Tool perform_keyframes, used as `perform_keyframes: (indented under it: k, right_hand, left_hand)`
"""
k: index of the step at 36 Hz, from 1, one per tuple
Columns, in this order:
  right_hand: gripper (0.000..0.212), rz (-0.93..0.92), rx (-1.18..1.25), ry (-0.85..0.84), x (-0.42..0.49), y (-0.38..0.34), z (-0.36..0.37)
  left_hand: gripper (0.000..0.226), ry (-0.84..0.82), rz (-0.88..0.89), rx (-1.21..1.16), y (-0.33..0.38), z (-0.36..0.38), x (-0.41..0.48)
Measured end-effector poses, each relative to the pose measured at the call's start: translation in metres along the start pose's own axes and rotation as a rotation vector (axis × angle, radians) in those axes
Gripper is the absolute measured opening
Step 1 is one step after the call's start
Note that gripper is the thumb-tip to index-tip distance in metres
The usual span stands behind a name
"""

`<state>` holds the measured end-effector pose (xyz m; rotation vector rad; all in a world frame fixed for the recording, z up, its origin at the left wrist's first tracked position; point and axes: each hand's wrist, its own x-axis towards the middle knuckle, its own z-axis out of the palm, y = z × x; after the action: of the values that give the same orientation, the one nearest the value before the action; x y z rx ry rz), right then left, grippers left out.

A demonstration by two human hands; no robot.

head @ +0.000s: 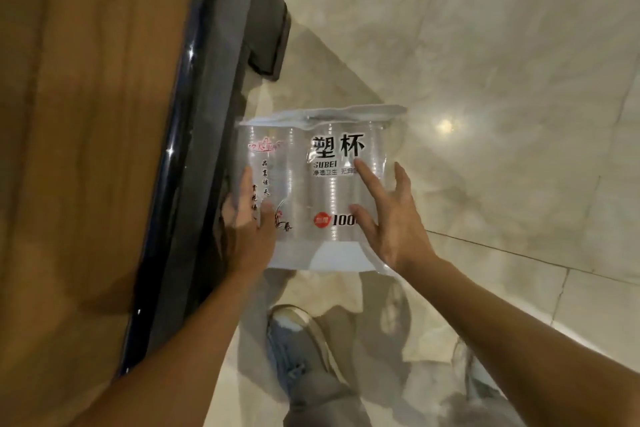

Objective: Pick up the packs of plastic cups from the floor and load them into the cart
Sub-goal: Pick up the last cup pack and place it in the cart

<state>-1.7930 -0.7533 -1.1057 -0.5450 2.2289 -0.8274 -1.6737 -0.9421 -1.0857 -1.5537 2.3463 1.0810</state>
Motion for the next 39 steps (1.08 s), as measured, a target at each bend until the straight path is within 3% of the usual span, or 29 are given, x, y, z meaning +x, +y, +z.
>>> perform_keyframes:
  k: [11,16,20,30,39]
  right_hand:
    - [0.066,0.075,-0.088,0.139,-0.093,-0.068,-0.201]
    - [0.065,0.092,-0.099,0.176,-0.160,-0.144,-0.315]
    - [0.064,0.075,-0.096,0.221,-0.221,-0.236,-0.424]
    - [0.061,-0.097,-0.121,0.337,-0.362,-0.458,-0.642]
    - [0.056,-0.368,-0.192,0.296,-0.428,-0.563,-0.734]
  left_hand:
    - [0.057,-0.212,0.196,0.002,0.153,-0.068,-0.107]
    - [0.063,-0.205,0.292,-0.072,0.244,-0.143,-0.177]
    - [0.060,-0.223,0.355,-0.073,0.339,-0.242,-0.233]
    - [0.062,0.038,0.575,0.002,0.528,-0.485,-0.379]
    - [0.056,0.205,0.538,-0.051,0.580,-0.607,-0.479]
